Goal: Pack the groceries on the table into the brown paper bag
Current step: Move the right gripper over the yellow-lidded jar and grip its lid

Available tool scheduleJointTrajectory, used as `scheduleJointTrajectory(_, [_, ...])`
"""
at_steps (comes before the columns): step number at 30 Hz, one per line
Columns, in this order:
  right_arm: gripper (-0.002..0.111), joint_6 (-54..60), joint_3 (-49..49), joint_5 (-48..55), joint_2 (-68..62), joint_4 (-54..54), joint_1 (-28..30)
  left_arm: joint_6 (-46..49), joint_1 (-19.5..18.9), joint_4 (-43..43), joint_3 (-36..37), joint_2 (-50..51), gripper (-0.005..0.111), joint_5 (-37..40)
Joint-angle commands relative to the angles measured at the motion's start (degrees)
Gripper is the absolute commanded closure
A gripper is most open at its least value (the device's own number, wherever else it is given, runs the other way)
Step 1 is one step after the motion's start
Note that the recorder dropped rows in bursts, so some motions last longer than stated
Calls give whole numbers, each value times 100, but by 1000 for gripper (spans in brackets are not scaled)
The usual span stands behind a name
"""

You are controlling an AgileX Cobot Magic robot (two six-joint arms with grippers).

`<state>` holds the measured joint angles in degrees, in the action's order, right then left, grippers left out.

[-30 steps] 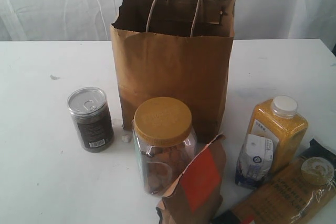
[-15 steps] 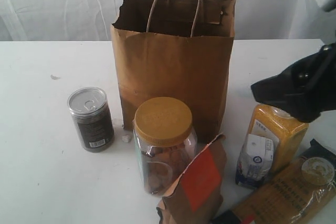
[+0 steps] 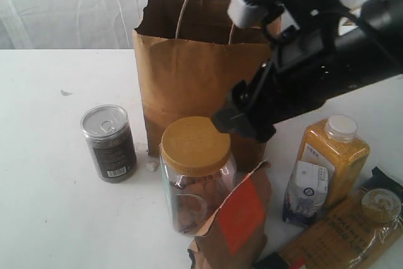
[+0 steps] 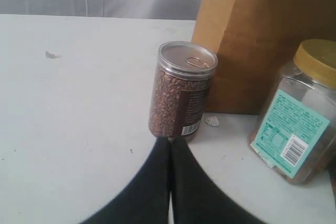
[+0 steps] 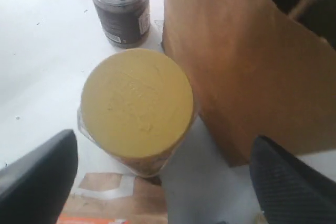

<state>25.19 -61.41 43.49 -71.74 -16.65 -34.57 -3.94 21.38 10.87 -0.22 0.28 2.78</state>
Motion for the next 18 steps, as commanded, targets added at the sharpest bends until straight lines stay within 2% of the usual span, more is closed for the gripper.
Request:
scheduleJointTrajectory(1, [26,53,-279,-125,-400,198,-365,17,-20,57,22,-28,107,18])
scheduleJointTrajectory(8, [25,-506,-346,-299,-708,175,-809,17,-20,57,22,-28,107,18])
scheduleJointTrajectory(10, [15,-961,-346,-331,-830,199,-822,17,-20,57,22,-28,107,18])
scheduleJointTrajectory(11, [6,-1145,-346,-388,-913,199,-822,17,-20,57,22,-28,107,18])
scheduleJointTrajectory(12, [3,-1173,-346,-500,-974,199,-822,17,-20,57,22,-28,107,18])
scheduleJointTrajectory(18, [3,-1301,-346,-637,-1207,225,-822,17,-20,57,22,-28,107,18])
